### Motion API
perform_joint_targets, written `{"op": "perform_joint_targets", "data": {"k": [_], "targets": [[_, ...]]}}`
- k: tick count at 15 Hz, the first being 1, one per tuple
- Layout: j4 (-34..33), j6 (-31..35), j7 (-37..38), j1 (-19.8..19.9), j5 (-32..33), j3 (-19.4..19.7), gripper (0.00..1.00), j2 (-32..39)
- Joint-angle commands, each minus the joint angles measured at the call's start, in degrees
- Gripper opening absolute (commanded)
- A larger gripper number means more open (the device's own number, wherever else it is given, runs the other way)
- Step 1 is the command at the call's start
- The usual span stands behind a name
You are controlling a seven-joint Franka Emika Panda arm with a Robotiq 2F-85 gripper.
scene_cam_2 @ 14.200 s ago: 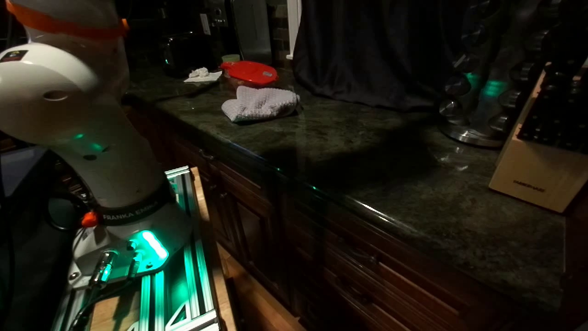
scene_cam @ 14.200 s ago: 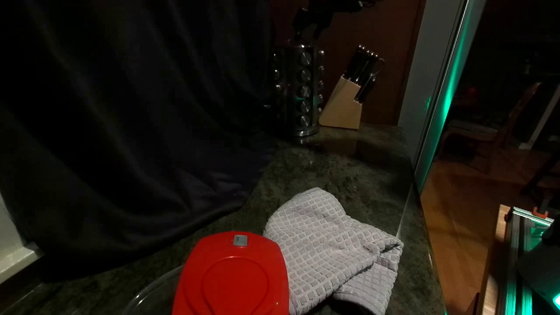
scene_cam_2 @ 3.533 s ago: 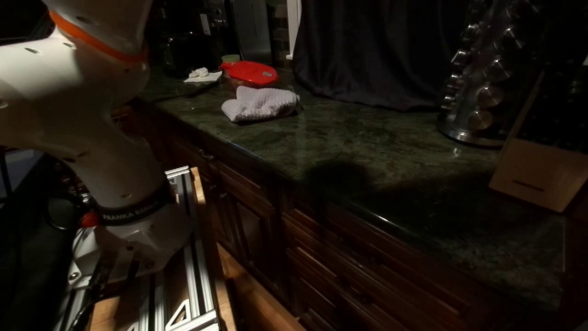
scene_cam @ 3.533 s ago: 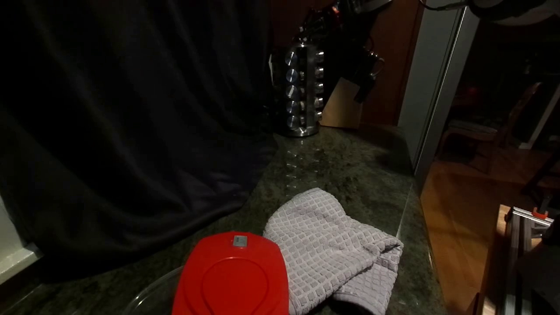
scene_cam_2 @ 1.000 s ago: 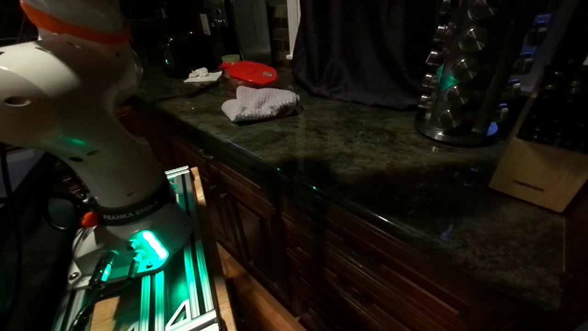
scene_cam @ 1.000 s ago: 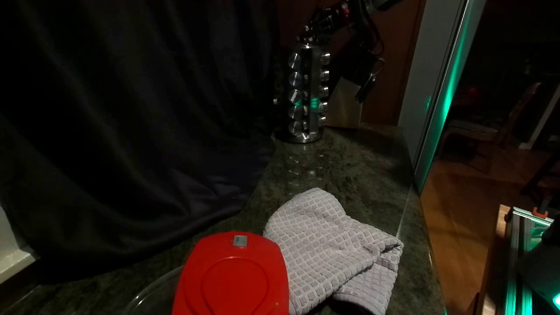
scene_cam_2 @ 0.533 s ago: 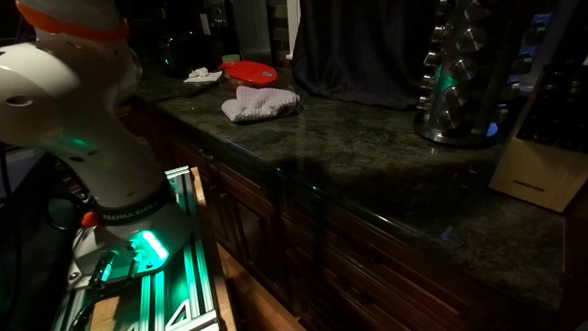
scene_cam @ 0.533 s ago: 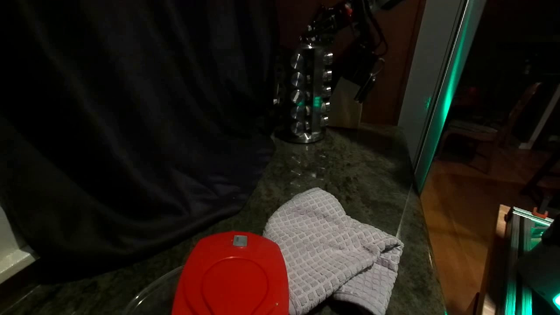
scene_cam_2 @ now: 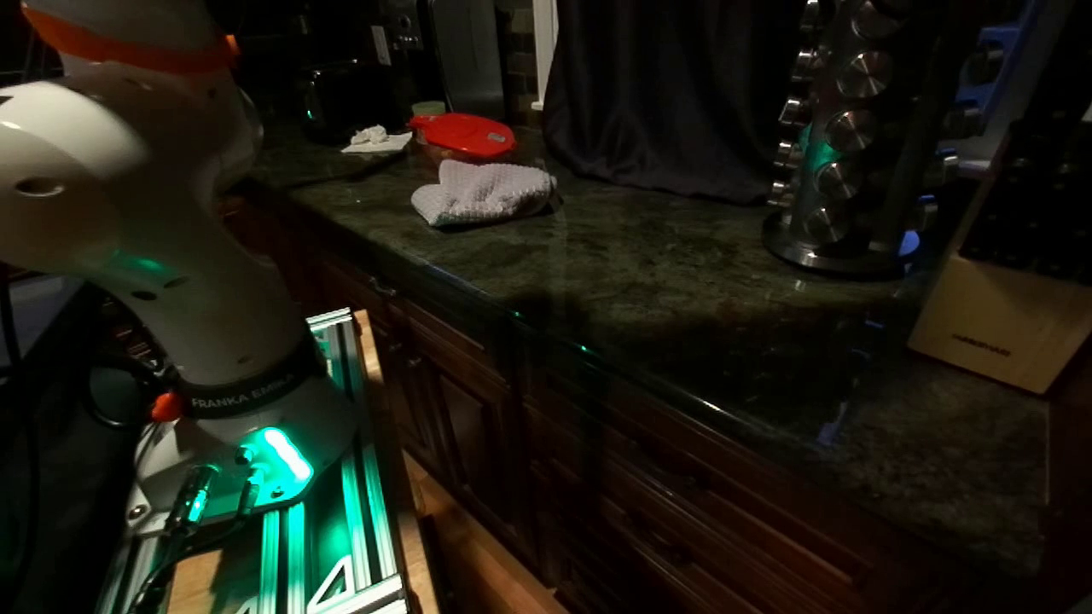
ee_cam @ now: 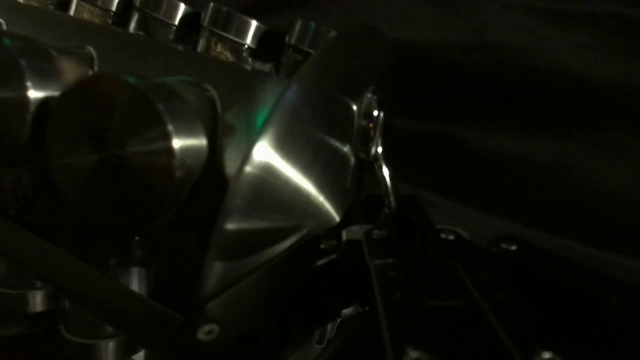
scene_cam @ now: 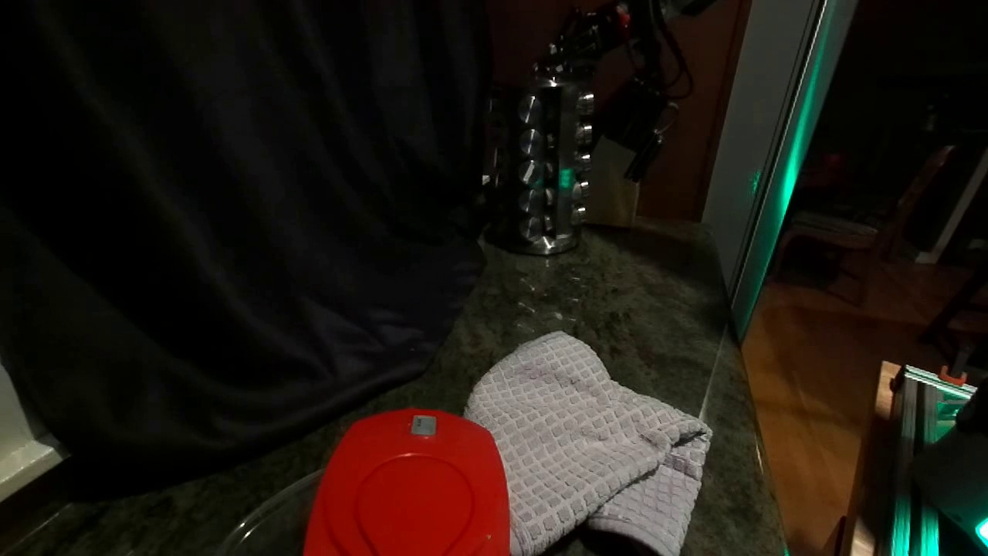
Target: Move the silver stand forwards.
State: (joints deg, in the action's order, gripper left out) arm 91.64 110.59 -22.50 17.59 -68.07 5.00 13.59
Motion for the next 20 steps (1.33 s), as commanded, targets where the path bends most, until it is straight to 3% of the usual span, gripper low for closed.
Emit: {"op": "perform_joint_targets", "data": {"k": [1,12,15,19,20], "targets": [[1.9,-0.9,-0.4,-0.7,-6.3,1.0,0.03,-7.1],[6.1,-0.1,0.3,-1.6,-7.6,2.8,0.03,-11.3],[2.9,0.7,2.0,-2.5,-12.3,3.4,0.03,-15.5],[-2.8,0.8,9.2,-4.1,-10.3,3.9,0.03,-19.9],[-3.7,-0.5,11.4,-4.3,-8.3,4.0,0.37,-20.4]]}}
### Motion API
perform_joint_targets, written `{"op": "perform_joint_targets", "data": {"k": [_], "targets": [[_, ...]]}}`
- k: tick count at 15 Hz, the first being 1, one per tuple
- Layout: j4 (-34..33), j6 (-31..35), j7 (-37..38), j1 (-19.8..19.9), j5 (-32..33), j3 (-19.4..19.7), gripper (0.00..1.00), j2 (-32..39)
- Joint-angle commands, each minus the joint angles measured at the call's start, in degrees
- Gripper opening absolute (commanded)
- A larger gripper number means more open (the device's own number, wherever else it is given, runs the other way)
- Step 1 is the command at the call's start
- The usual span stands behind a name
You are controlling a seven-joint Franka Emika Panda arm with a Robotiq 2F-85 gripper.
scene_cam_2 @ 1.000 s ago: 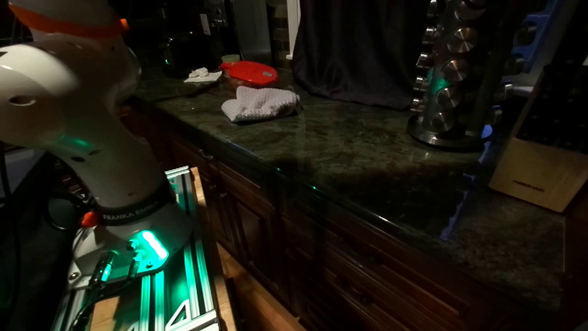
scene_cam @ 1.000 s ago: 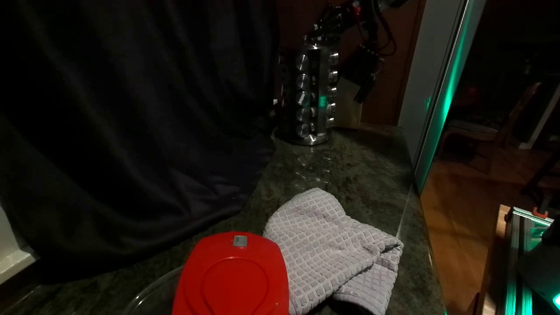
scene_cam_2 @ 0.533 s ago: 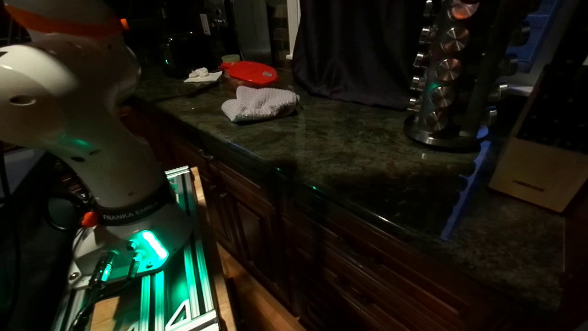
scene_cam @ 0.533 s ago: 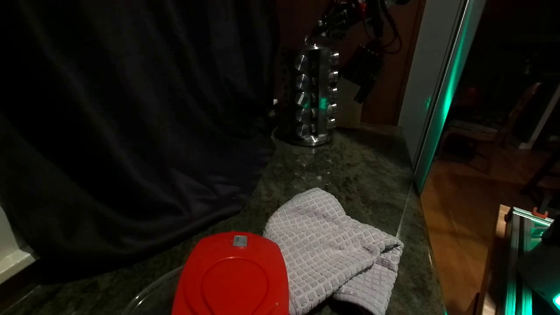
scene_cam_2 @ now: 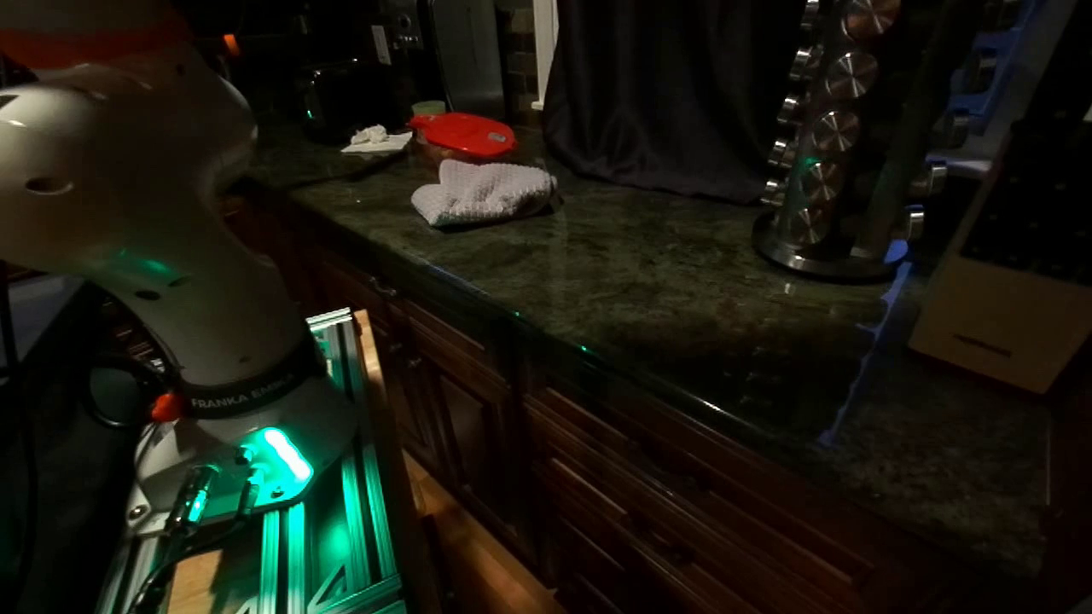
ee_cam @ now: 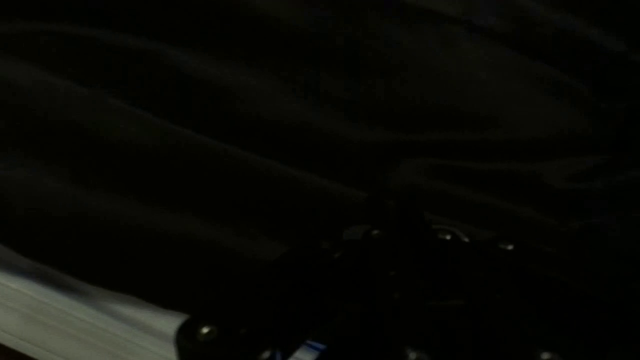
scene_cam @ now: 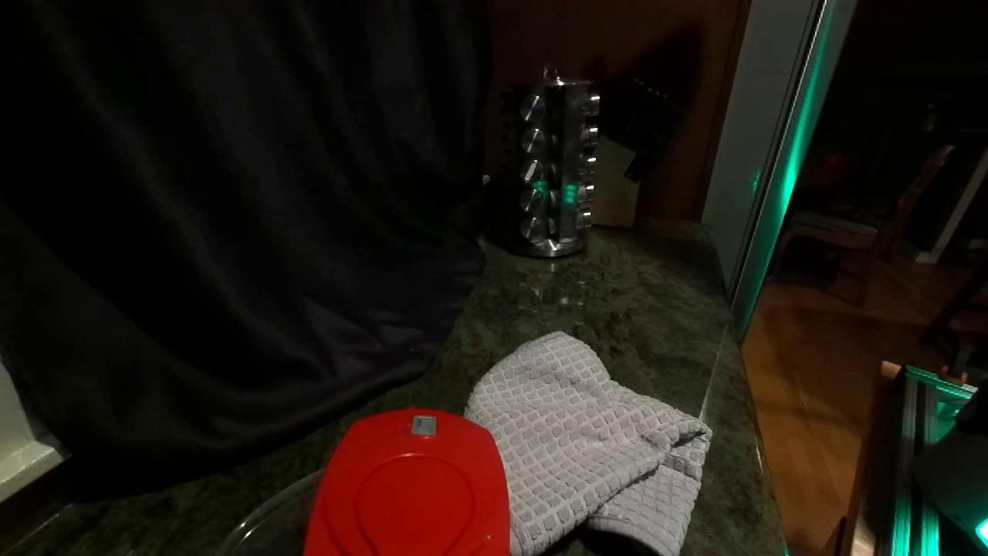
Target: Move the silver stand forwards.
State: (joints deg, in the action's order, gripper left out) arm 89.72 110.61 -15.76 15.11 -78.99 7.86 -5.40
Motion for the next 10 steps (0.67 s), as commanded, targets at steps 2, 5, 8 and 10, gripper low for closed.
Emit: {"op": "perform_joint_targets", "data": {"k": [2,5,8,10], "targets": [[-3.3,-4.0,9.0,-2.2,10.0,1.1,0.44,-2.1],[-3.8,-6.9,13.3,-3.2,20.6,0.5,0.67,-2.8],[-3.3,-9.3,16.4,-4.5,29.7,-0.3,0.89,-2.3],[-2.0,-9.2,17.7,-5.5,36.1,-1.0,1.00,-2.1]]}}
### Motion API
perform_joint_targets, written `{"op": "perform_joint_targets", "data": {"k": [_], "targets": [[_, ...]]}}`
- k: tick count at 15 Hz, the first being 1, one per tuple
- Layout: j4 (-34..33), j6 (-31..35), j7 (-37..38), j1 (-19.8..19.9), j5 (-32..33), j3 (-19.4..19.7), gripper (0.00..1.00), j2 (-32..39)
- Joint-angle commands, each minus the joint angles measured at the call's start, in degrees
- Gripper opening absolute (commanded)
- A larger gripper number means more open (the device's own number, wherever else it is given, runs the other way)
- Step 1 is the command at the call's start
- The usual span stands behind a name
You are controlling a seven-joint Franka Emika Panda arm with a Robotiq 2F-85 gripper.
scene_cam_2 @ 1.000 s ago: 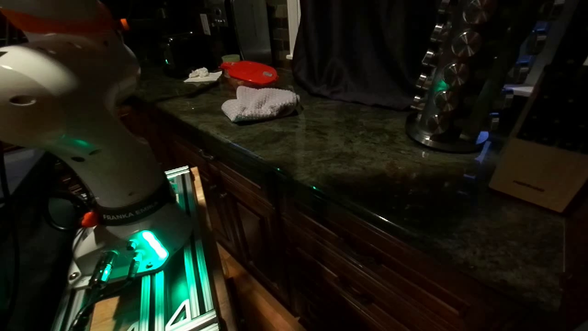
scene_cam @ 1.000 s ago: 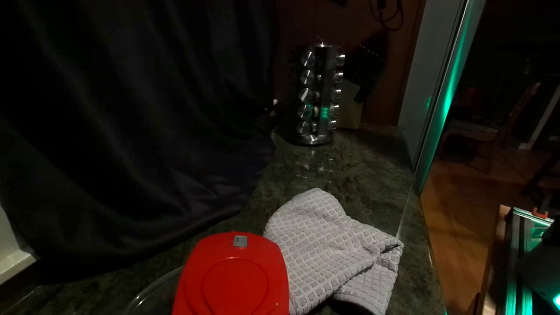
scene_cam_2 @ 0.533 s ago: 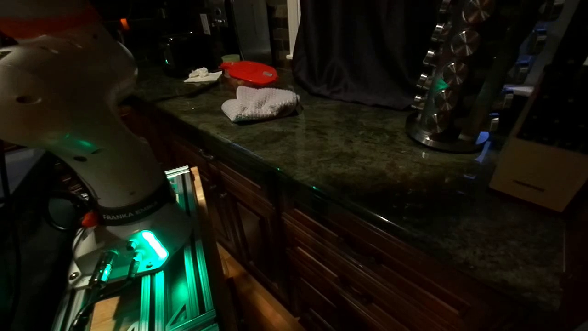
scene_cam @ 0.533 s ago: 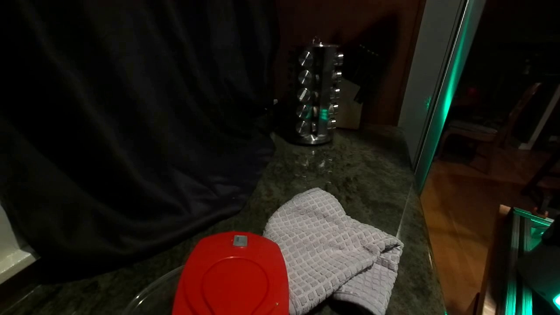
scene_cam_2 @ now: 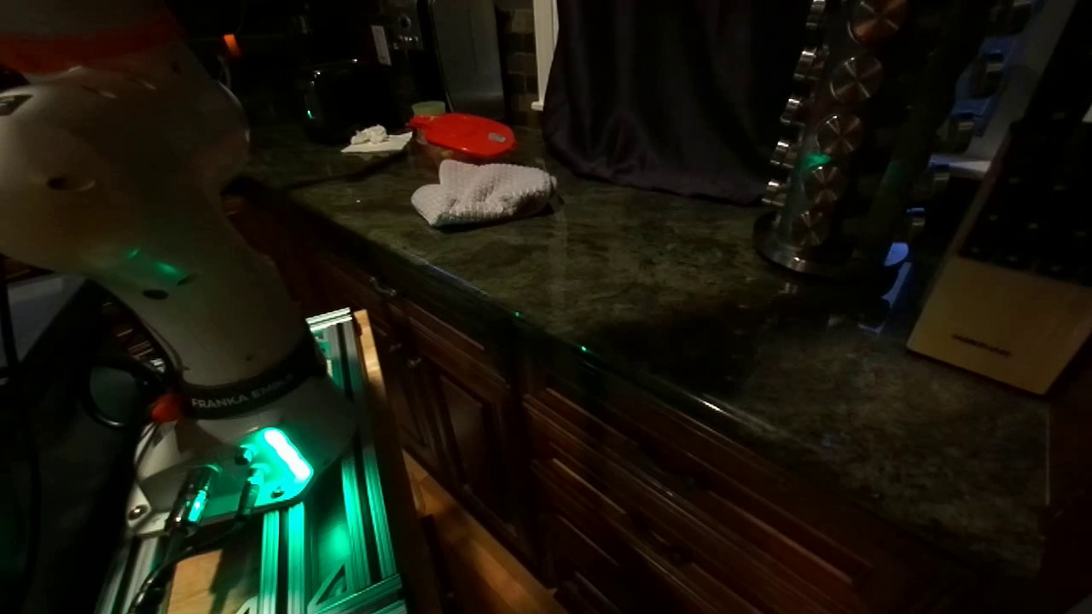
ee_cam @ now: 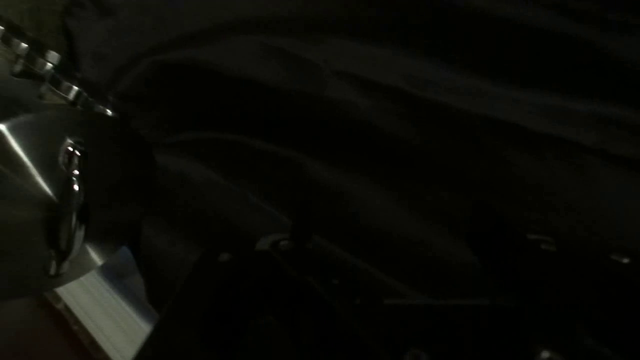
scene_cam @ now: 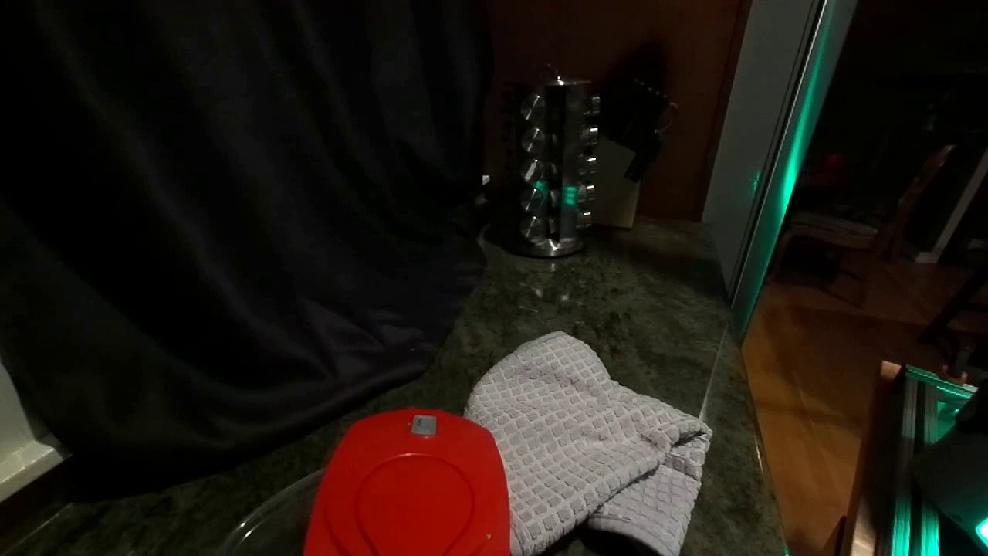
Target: Move the silver stand forwards.
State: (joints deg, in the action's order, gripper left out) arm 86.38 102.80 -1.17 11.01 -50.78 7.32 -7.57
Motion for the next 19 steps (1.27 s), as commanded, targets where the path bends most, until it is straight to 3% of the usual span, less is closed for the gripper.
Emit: {"op": "perform_joint_targets", "data": {"k": [1,13,14,19], "targets": [[2.3,-1.9,3.7,-1.9,10.5,-0.8,1.00,0.3],[19.4,-5.3,5.5,-6.6,45.5,-5.5,1.00,-3.6],[14.9,-4.4,4.7,-6.4,40.9,-4.2,1.00,-0.1],[17.6,-4.4,4.7,-6.9,44.5,-5.0,1.00,-1.9]]}}
